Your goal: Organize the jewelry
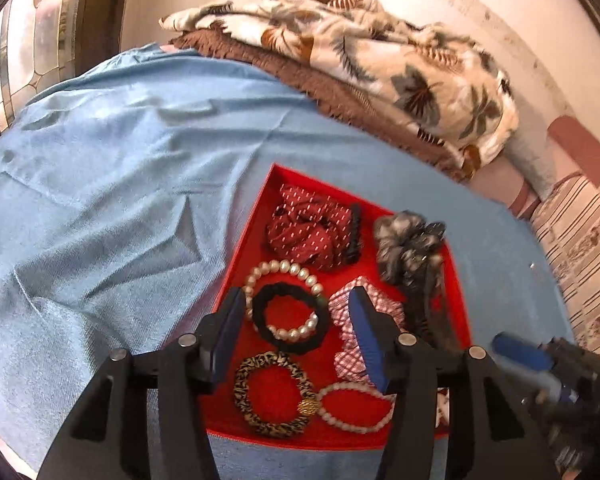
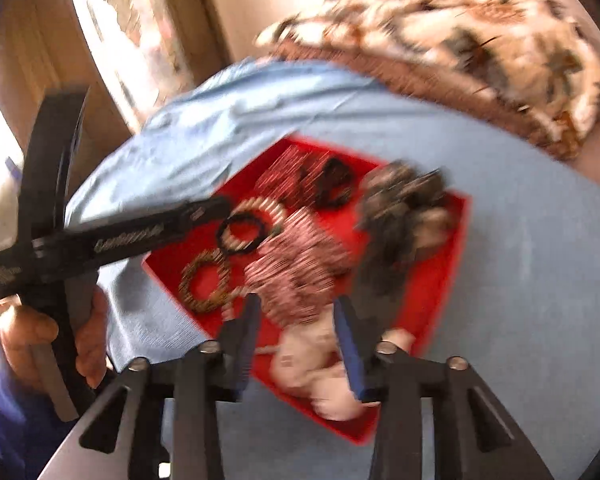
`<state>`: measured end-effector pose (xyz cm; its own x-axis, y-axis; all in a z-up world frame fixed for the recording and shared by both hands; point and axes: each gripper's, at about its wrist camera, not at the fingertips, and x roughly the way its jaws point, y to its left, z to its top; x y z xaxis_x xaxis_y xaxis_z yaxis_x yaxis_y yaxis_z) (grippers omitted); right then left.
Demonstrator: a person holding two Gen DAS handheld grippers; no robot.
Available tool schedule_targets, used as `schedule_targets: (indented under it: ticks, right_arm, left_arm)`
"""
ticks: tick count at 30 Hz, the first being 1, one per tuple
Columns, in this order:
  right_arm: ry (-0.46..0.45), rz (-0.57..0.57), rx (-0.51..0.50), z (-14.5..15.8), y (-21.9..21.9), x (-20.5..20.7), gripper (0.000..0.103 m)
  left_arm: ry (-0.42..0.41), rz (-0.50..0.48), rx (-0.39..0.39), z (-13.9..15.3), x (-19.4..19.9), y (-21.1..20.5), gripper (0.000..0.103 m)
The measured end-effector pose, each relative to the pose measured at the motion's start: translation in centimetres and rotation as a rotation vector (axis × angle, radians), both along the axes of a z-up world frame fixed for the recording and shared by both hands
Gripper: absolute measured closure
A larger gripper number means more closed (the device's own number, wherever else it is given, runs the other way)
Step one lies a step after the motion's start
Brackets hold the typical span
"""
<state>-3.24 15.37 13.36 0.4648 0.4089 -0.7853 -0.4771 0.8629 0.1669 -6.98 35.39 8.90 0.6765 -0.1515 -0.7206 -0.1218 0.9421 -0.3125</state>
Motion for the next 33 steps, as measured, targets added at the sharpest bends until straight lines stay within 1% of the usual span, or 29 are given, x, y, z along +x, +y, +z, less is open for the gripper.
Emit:
schedule_targets:
  ticks: [2,4,5,7,9,10,11,13,19,22,23,24,25,26,27,28,29,30,33]
  right_arm:
    - [-0.012,-0.068,-0.033,0.2,-2.1,0.4,0.057]
    - [0.030,-0.096,-0.044,-0.8,-3.0,0.7,0.057]
    - [0.067,-0.098,-0.034,-1.6,-3.3,0.8,0.057]
    - [0.106,-0.097,-0.031,-2.7,-3.7,0.3,0.057]
    - [0.110,-0.101,-0.051,-3.6,-3.5,0.0,0.069]
    - [0.114,-0.107,-0.065,-4.0,-3.3,0.3,0.084]
    - [0.111,-0.117,-0.075,-4.2,-3.3,0.6,0.089]
    - [0.118,-0.134,-0.074,-4.4,-3.7,1.3,0.093]
    - [0.125,-0.165,-0.074,-4.6,-4.7,2.4,0.094]
    - [0.122,-0.160,-0.079,-4.6,-4.6,2.6,0.094]
    - [0.119,-0.158,-0.075,-4.5,-4.6,2.4,0.093]
    - [0.119,-0.155,-0.062,-4.3,-4.8,2.2,0.091]
    - [0.120,-0.156,-0.040,-4.1,-5.0,1.9,0.085]
    - [0.119,-0.163,-0.023,-3.9,-5.3,1.7,0.074]
    - [0.113,-0.174,-0.005,-3.6,-5.7,1.3,0.068]
    - [0.101,-0.183,0.012,-3.2,-6.2,0.9,0.059]
    - [0.084,-0.191,0.022,-2.8,-6.8,0.3,0.056]
    - [0.066,-0.200,0.021,-2.5,-7.4,-0.4,0.056]
    - [0.041,-0.225,0.020,-2.1,-9.1,-2.1,0.054]
  left_arm:
    - [-0.021,0.014,-0.014,0.4,-0.1,0.3,0.048]
    - [-0.033,0.030,-0.026,0.5,-0.2,0.5,0.047]
    - [-0.034,0.033,-0.030,0.5,-0.2,0.6,0.047]
    - [-0.029,0.044,-0.033,0.4,-0.2,0.7,0.047]
    - [-0.020,0.046,-0.028,0.2,-0.1,0.7,0.047]
    - [-0.015,0.044,-0.025,0.1,-0.1,0.6,0.047]
    - [-0.015,0.043,-0.021,0.1,-0.1,0.6,0.047]
    - [-0.016,0.044,-0.008,0.1,-0.1,0.4,0.047]
    - [-0.013,0.038,0.006,0.0,0.2,-0.1,0.047]
    - [-0.014,0.029,0.038,0.1,0.2,-0.4,0.047]
    - [-0.016,0.030,0.053,0.1,0.2,-0.6,0.045]
    - [-0.022,0.033,0.070,0.3,0.1,-0.8,0.039]
    - [-0.032,0.041,0.091,0.4,0.0,-1.0,0.035]
    - [-0.044,0.054,0.115,0.6,-0.2,-1.1,0.030]
    - [-0.064,0.074,0.153,1.0,-0.5,-1.4,0.026]
    - [-0.084,0.094,0.197,1.4,-0.8,-1.7,0.024]
    - [-0.099,0.109,0.229,1.6,-1.1,-1.9,0.020]
    - [-0.122,0.131,0.272,2.0,-1.4,-2.2,0.017]
    - [-0.198,0.196,0.395,3.2,-3.0,-3.6,0.012]
